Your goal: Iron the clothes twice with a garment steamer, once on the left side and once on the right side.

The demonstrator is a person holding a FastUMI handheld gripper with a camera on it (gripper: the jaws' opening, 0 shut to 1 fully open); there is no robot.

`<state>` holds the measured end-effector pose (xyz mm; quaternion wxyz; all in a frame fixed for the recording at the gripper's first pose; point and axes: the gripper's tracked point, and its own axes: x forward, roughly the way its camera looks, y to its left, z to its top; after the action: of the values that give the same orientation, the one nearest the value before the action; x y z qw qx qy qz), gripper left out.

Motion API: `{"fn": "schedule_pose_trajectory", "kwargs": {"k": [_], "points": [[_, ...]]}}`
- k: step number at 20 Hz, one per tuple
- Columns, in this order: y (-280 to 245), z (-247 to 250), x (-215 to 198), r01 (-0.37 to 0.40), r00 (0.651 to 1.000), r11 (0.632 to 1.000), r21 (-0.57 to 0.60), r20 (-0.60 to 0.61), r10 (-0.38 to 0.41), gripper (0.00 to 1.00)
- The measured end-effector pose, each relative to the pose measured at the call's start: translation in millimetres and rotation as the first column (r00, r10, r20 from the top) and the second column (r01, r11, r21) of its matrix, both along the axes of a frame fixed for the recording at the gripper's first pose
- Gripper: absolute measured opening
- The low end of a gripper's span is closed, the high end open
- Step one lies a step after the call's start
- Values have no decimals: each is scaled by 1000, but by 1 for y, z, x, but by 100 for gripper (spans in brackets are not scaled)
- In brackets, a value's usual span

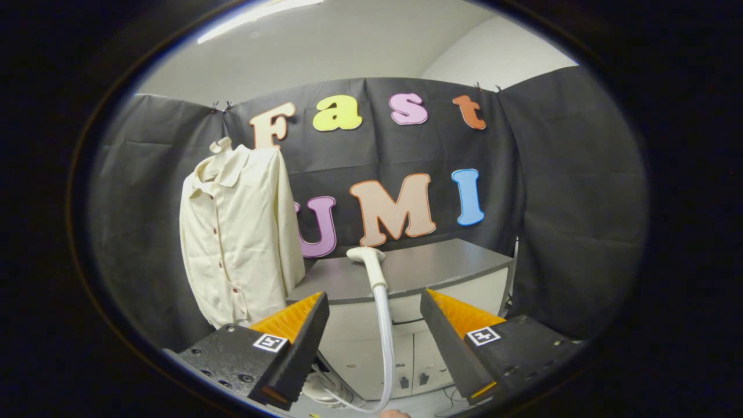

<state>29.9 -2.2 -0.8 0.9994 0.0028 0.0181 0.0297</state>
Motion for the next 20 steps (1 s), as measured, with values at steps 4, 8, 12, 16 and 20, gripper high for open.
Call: {"fn": "schedule_pose_trajectory", "kwargs": {"k": [4, 8, 12, 16, 20], "points": [[0, 0, 13, -23, 1000, 1000, 4, -16, 23, 97], [3, -4, 31, -46, 998, 999, 18, -31, 47, 97], [8, -14, 54, -69, 995, 997, 19, -67, 70, 97], [12, -9, 78, -85, 994, 996, 7, -75, 86, 97], [14, 9, 112, -97, 994, 995, -19, -61, 96, 97]]}}
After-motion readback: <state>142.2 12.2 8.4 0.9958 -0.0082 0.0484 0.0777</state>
